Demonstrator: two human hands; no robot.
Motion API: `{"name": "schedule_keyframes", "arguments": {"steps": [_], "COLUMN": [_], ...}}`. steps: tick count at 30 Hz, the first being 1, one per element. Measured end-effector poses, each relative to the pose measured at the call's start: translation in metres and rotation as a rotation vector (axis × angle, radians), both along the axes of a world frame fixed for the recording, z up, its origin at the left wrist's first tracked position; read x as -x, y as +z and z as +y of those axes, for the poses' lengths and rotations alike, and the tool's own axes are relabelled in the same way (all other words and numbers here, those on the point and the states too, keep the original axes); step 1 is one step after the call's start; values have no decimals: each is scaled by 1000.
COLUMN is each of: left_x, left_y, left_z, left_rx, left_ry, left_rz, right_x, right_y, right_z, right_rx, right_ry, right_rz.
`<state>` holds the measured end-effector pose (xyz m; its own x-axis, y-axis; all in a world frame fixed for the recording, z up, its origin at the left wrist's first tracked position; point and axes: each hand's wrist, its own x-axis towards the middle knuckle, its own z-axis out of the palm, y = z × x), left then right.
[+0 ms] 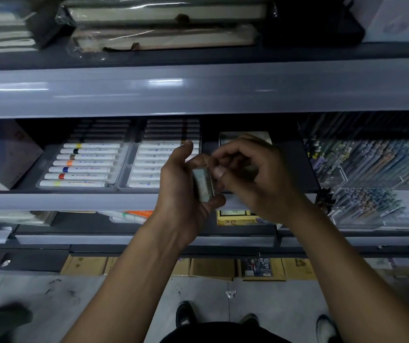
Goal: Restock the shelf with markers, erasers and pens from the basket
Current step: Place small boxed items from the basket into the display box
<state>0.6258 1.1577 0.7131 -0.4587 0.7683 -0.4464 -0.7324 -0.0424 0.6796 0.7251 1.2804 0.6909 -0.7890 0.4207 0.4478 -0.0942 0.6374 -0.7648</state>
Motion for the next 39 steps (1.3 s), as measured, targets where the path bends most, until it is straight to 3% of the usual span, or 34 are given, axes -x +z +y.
{"name": "schedule_keyframes", "arguments": {"steps": [7, 16, 20, 25, 30, 39], "left_x": [-3, -2, -2, 0, 2, -1], "left_y": [8, 0, -11, -25, -36, -49], "left_z": [1, 4, 6, 9, 13, 12], "left_rx": [-31, -86, 41, 263, 259, 291], "left_ry": [-23, 15, 23, 90, 35, -19], "left_rz": [-160, -177, 61, 459, 699, 1328], "right_x": [-7, -4, -5, -8, -7, -2], "right_y": [-2, 5, 5, -3, -9, -4], "right_z": [-7, -16, -13, 14, 35, 59], "right_rx": [-180, -113, -31, -96, -66, -352], "right_ry": [77, -11, -73, -286, -336, -456], "right_rz": [-125, -65, 3, -64, -129, -251]}}
